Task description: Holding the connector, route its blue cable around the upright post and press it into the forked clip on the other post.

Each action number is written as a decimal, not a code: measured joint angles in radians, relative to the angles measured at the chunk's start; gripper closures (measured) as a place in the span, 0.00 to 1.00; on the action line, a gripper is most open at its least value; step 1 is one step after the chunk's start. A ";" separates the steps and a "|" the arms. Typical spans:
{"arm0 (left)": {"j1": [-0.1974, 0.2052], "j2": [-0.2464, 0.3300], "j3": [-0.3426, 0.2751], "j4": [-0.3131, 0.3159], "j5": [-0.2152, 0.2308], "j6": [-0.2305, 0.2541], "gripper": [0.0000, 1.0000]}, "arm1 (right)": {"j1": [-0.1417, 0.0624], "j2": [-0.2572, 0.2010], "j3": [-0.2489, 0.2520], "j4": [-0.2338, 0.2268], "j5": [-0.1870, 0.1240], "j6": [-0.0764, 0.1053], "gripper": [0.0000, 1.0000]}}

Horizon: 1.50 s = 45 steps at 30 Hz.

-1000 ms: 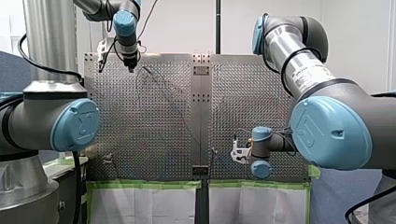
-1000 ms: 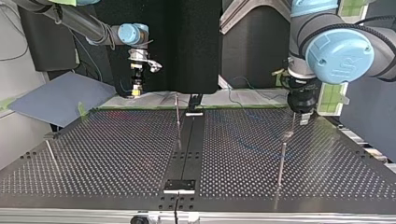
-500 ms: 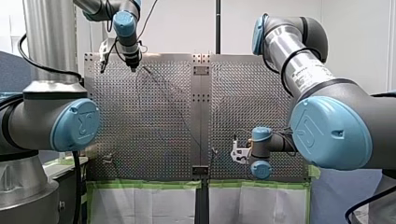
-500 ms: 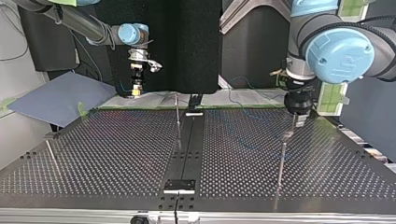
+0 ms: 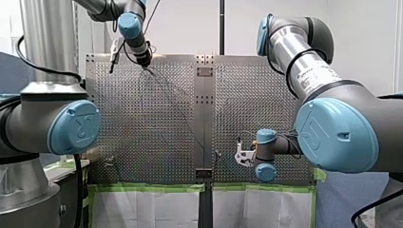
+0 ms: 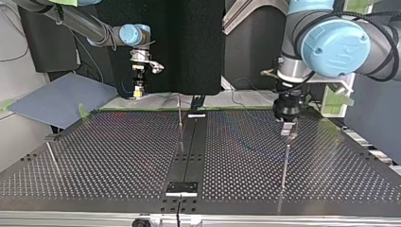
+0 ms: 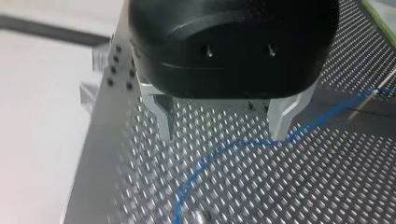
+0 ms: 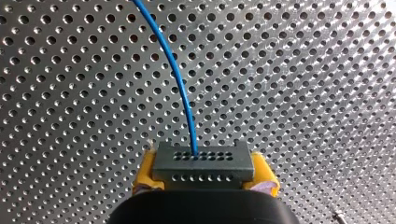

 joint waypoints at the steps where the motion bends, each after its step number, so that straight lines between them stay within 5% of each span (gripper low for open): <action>1: -0.007 -0.001 0.000 0.008 -0.002 0.008 0.00 | 0.000 0.000 0.000 0.000 0.000 0.001 1.00; 26: -0.234 -0.208 0.070 0.243 -0.225 0.230 0.00 | -0.007 0.000 0.000 0.006 -0.001 0.018 1.00; 35: -0.221 -0.268 0.072 0.314 -0.296 0.240 0.00 | -0.011 0.000 -0.001 0.006 -0.009 0.025 1.00; 45: -0.151 -0.288 0.074 0.403 -0.360 0.241 0.00 | -0.011 0.000 0.003 -0.003 -0.018 0.026 1.00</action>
